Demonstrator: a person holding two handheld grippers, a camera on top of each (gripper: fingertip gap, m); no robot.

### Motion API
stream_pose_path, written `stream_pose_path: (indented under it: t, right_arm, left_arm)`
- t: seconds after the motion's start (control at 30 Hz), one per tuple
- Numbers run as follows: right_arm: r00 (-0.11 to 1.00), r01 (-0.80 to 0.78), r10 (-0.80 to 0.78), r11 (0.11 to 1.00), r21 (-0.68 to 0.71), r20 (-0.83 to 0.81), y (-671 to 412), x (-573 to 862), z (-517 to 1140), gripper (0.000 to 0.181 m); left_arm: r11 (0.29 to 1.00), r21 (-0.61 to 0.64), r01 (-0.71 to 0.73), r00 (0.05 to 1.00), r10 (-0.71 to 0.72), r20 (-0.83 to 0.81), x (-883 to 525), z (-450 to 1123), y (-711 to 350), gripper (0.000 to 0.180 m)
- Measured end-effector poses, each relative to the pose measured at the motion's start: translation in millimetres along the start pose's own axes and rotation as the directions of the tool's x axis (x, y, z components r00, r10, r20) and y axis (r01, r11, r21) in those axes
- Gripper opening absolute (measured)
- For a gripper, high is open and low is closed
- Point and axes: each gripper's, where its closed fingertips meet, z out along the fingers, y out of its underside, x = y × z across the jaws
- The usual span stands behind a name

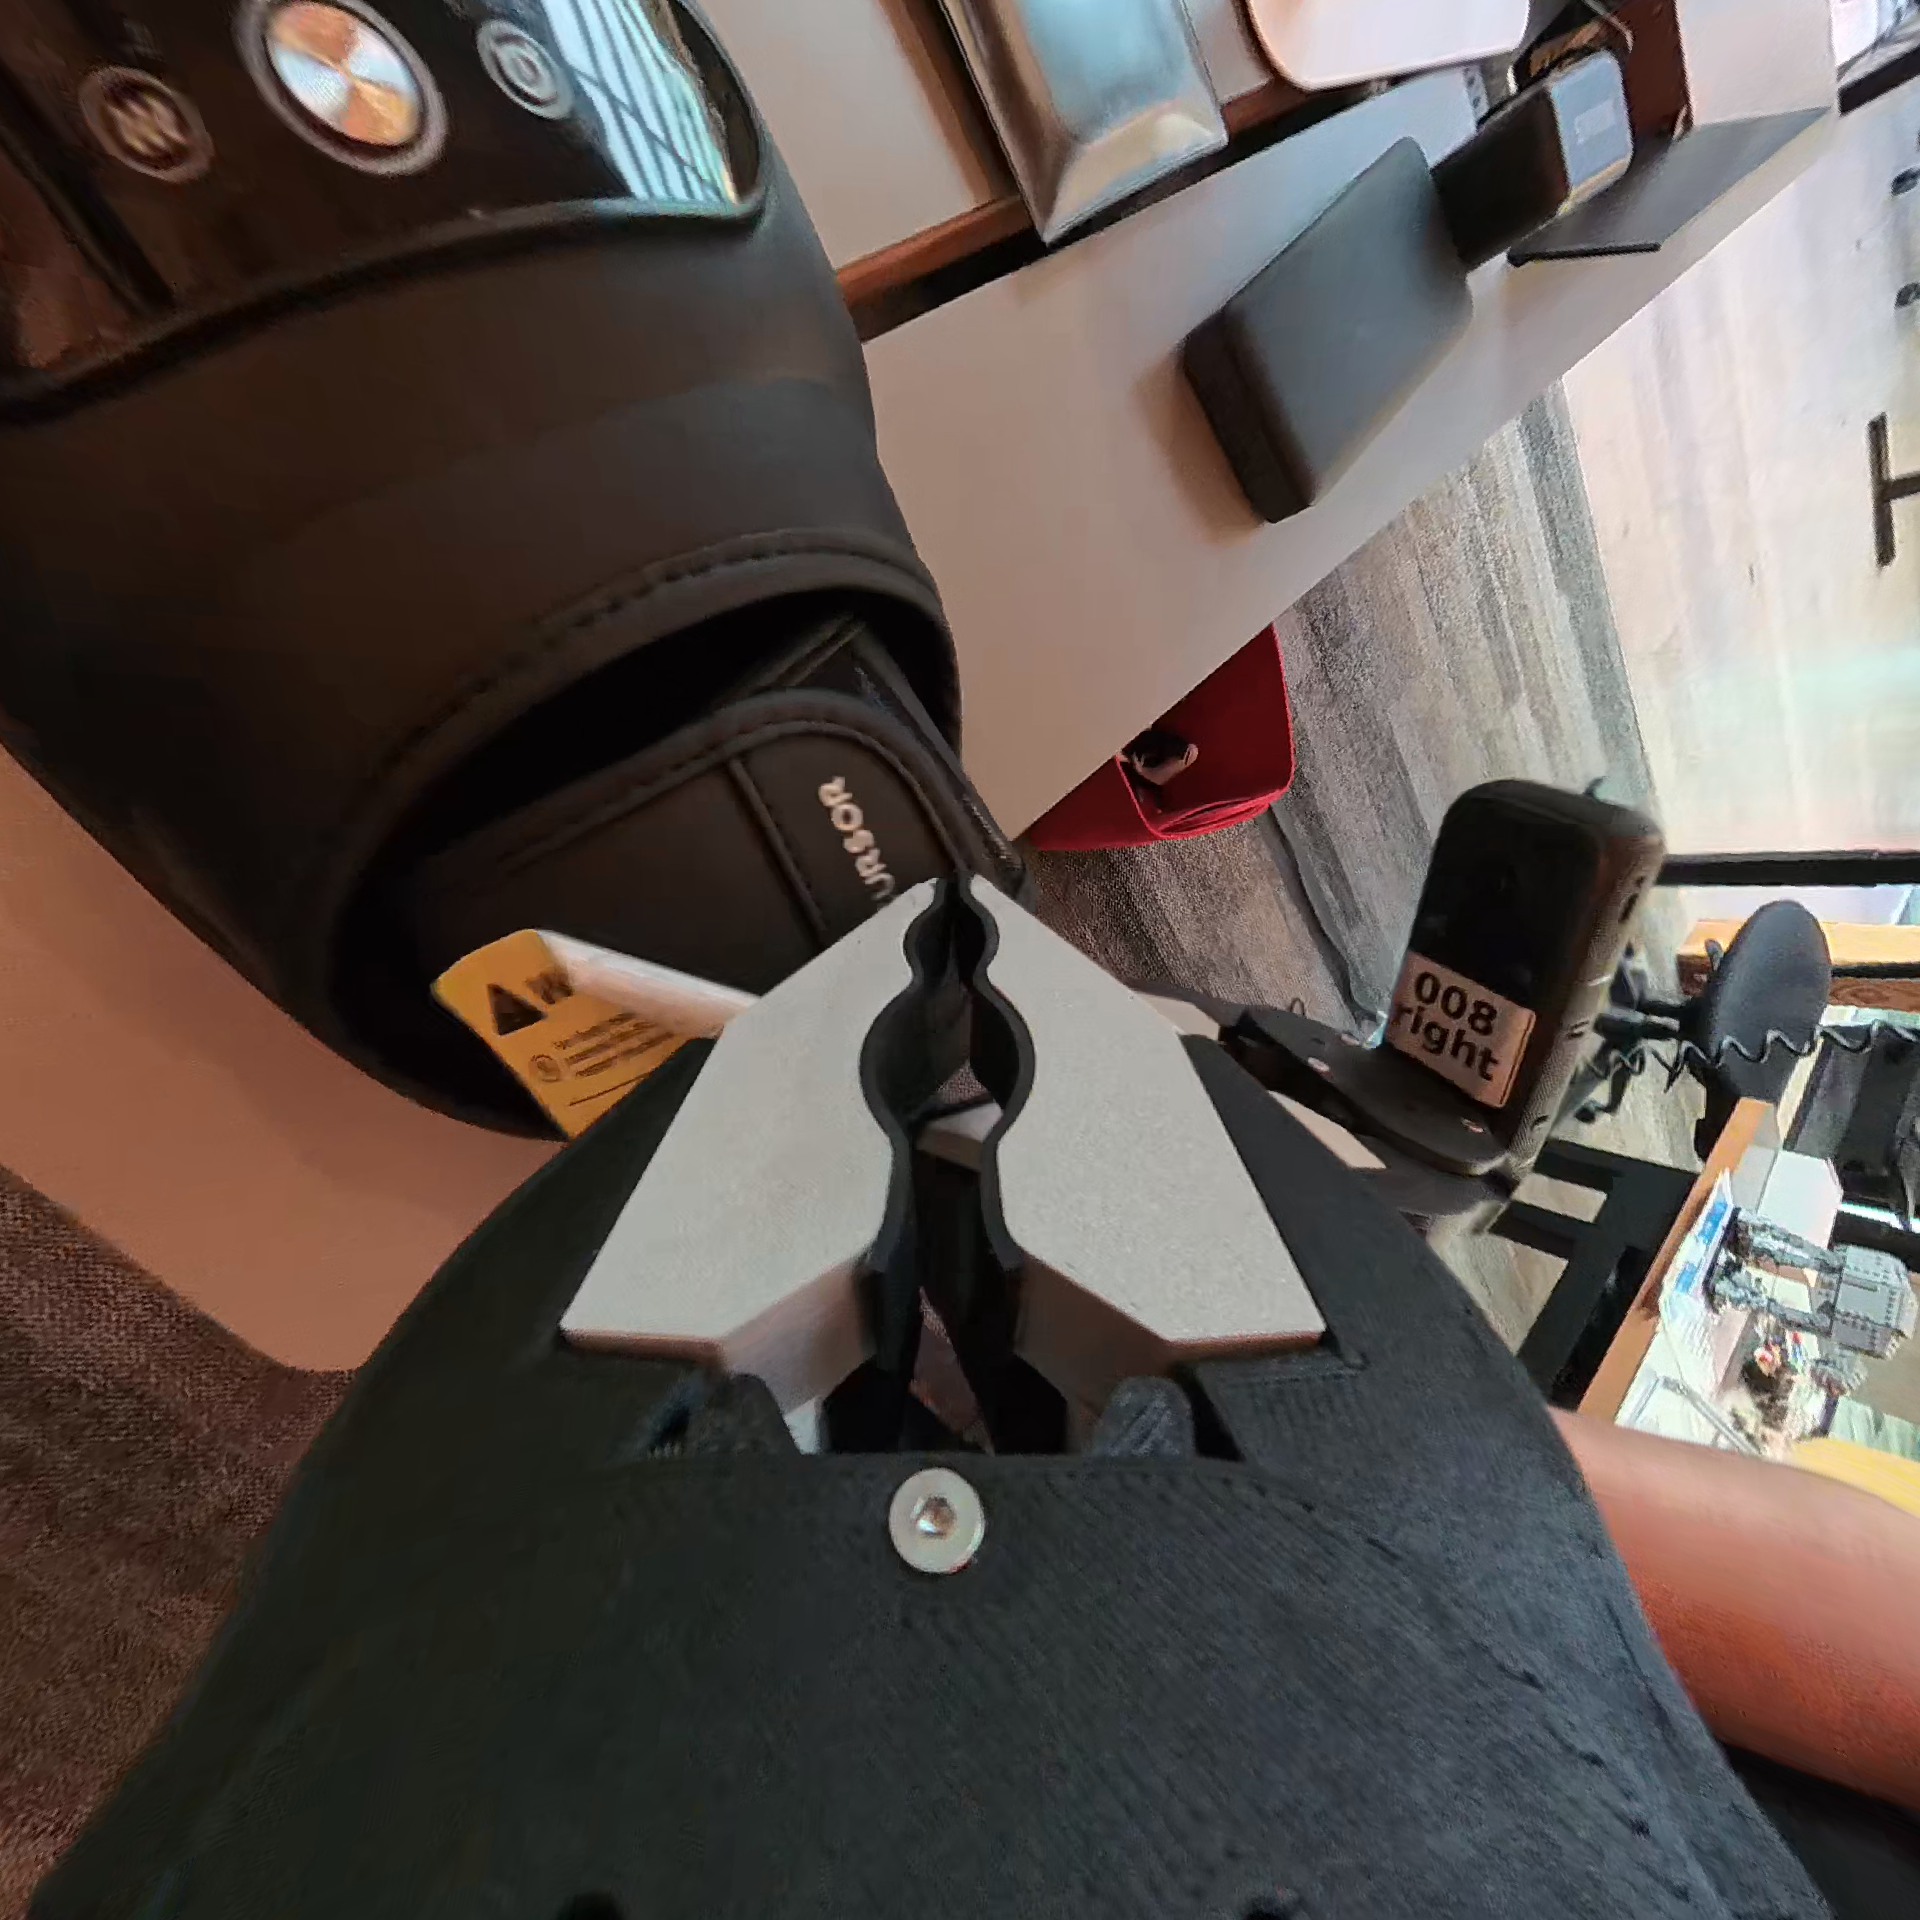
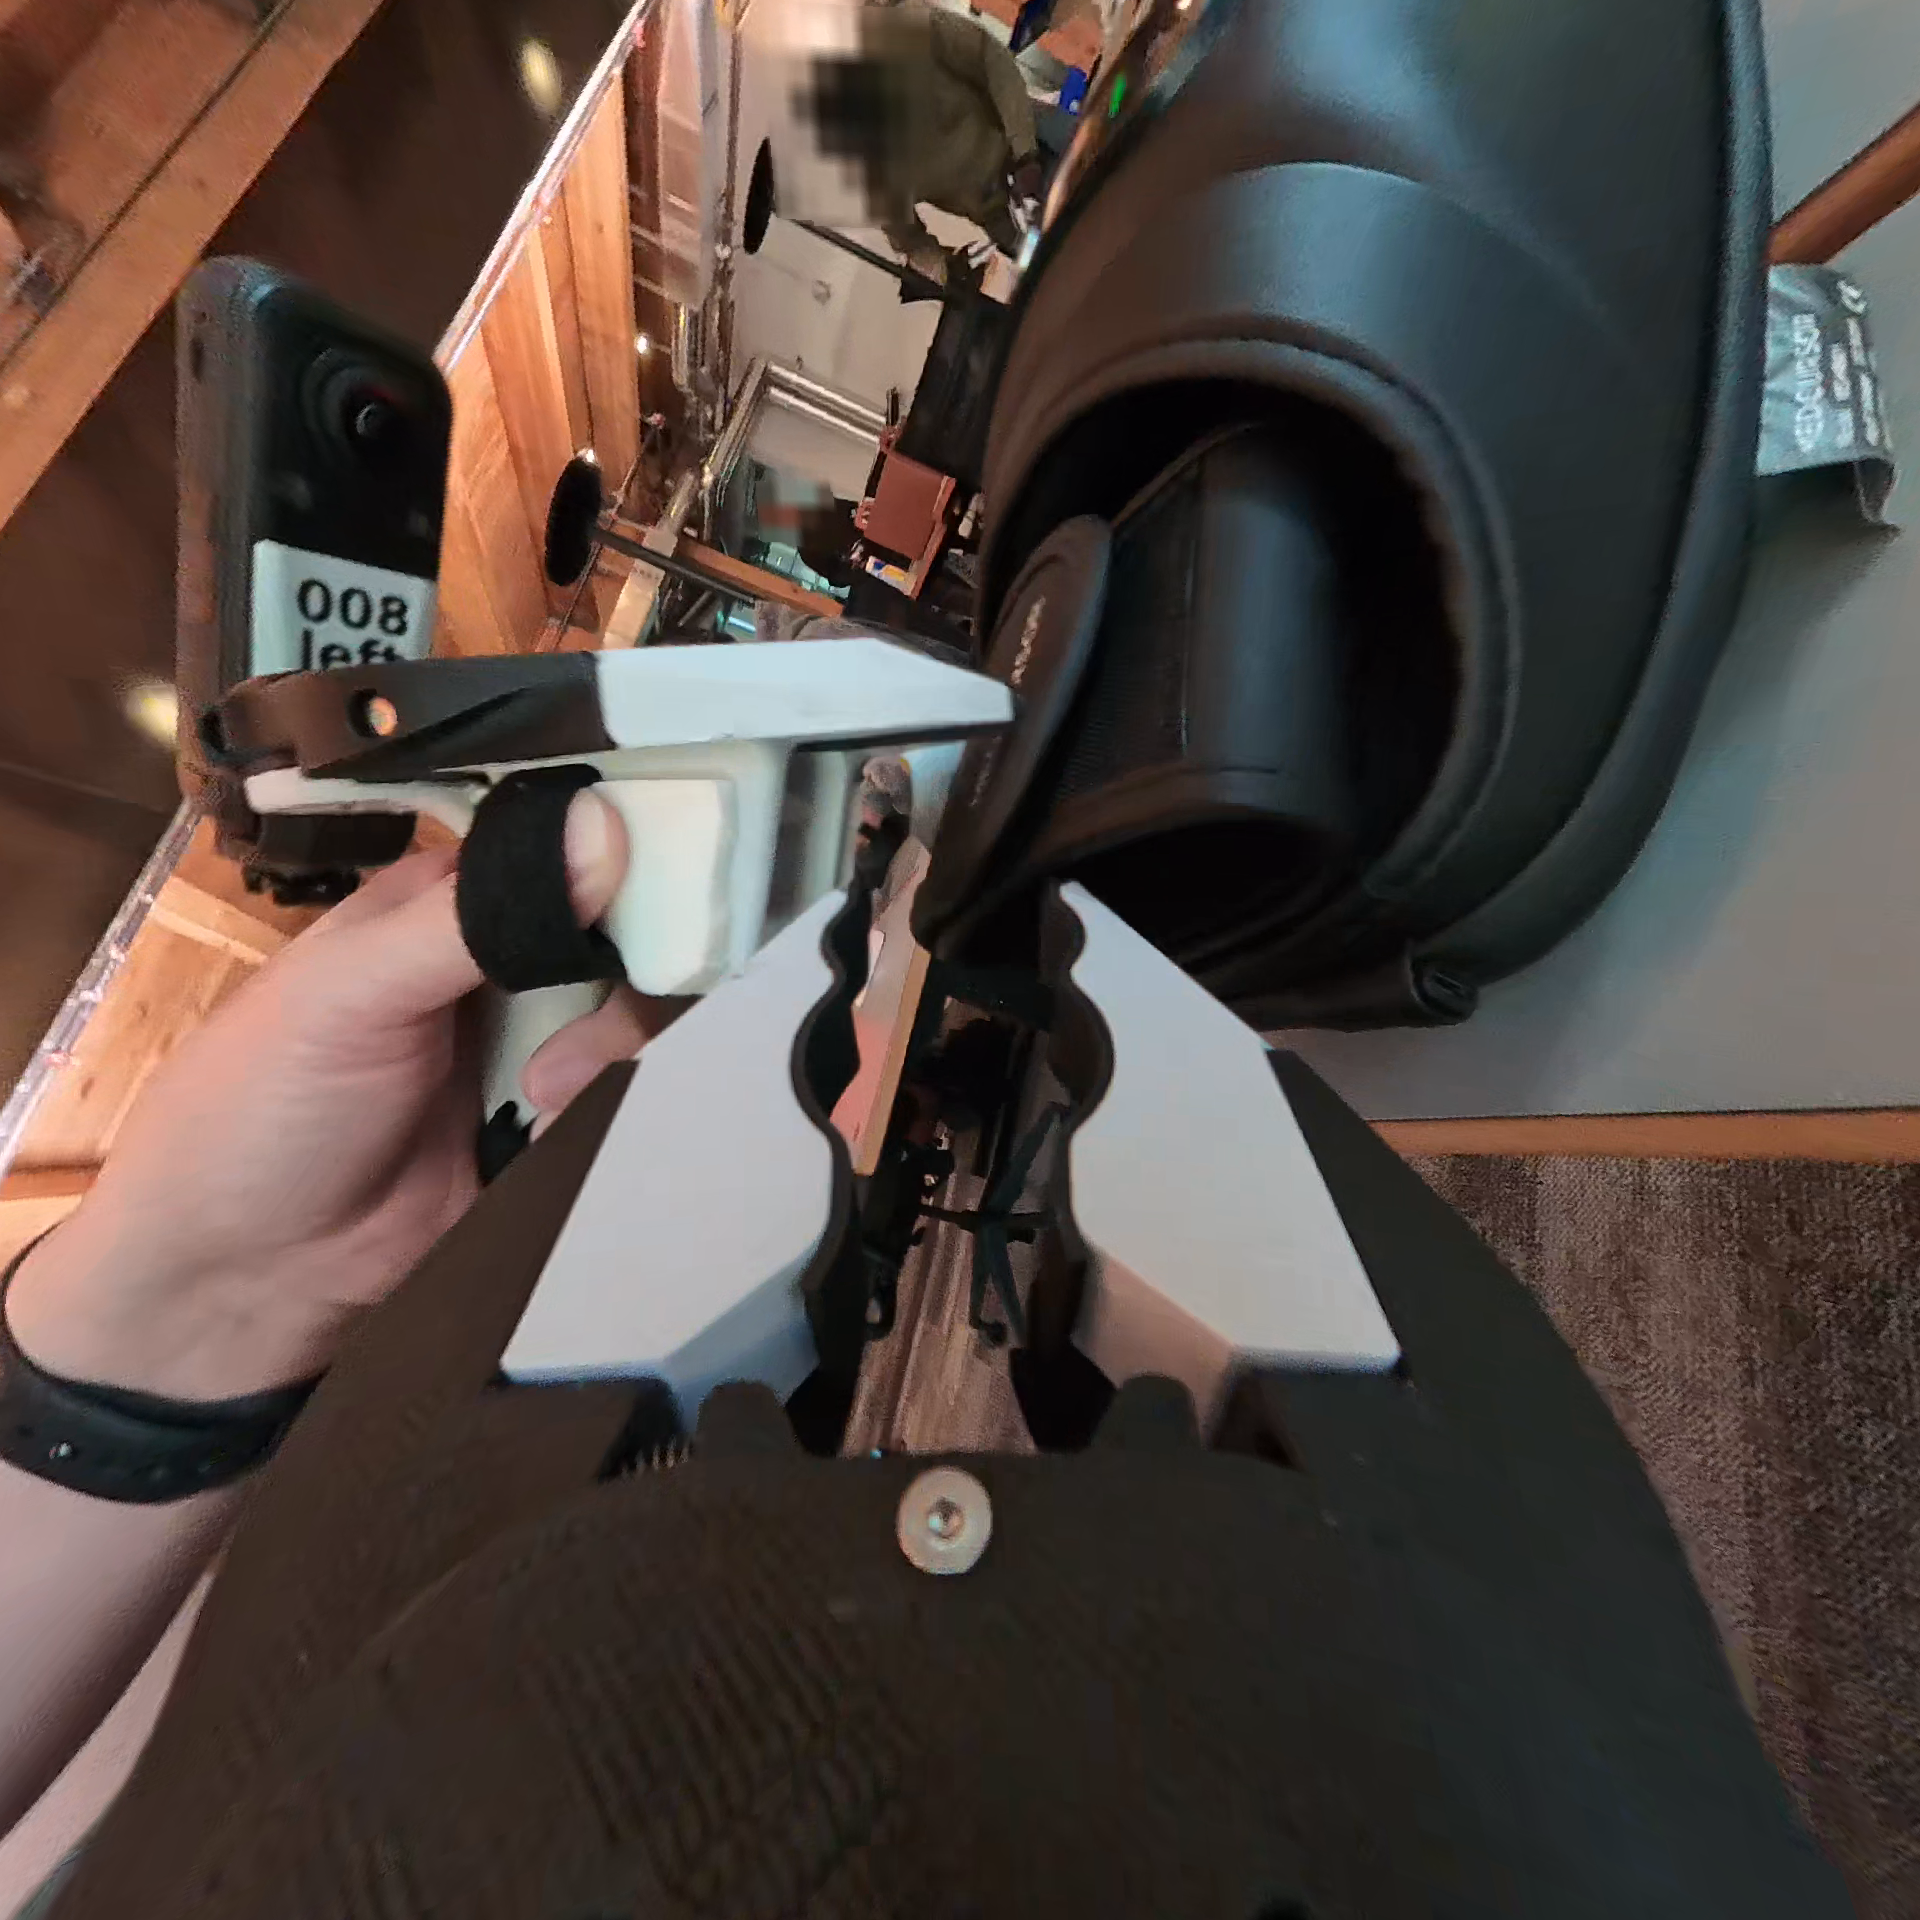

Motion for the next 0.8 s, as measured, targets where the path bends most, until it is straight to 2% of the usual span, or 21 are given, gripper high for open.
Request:
stream_pose_path:
  t: [0.1,0.2,0.27,0.33,0.43,0.53,0.6,0.73,0.77,0.8]
  right_arm:
    - [0.996,-0.094,0.094,0.995,0.023,0.0,2,4,7,0.021]
    - [0.987,-0.157,0.158,0.986,0.059,-0.01,1,4,5,0.017]
    - [0.981,-0.183,0.187,0.979,0.095,-0.04,-2,4,5,0.02]
    - [0.962,-0.248,0.26,0.959,0.134,-0.079,-6,7,9,0.032]
    - [0.91,-0.378,0.405,0.897,0.228,-0.087,-22,15,17,0.031]
    - [0.859,-0.473,0.508,0.833,0.286,-0.06,-29,20,27,0.009]
    - [0.845,-0.503,0.534,0.809,0.305,-0.022,-28,20,29,0.009]
    - [0.866,-0.476,0.499,0.819,0.319,0.011,-29,22,25,0.009]
    - [0.859,-0.491,0.512,0.807,0.328,0.027,-31,23,25,0.01]
    - [0.847,-0.512,0.53,0.791,0.335,0.041,-33,25,26,0.019]
  left_arm:
    - [0.996,0.086,-0.014,0.999,0.016,-0.028,3,-18,-15,0.0]
    - [0.975,0.2,-0.094,0.995,0.096,-0.003,6,-59,-28,0.0]
    - [0.972,0.182,-0.151,0.988,0.147,0.035,-3,-79,-20,0.0]
    - [0.966,0.195,-0.169,0.985,0.161,0.059,-16,-98,-10,0.0]
    - [0.962,0.249,-0.114,0.993,0.112,0.02,-32,-123,13,0.0]
    - [0.962,0.272,-0.027,0.998,0.041,-0.046,-46,-138,44,0.0]
    - [0.961,0.275,0.015,0.998,0.003,-0.065,-56,-147,67,0.0]
    - [0.957,0.279,0.078,0.994,-0.054,-0.091,-72,-159,106,0.0]
    - [0.957,0.274,0.091,0.993,-0.066,-0.098,-75,-161,116,0.0]
    - [0.958,0.267,0.104,0.991,-0.077,-0.108,-79,-163,127,0.0]
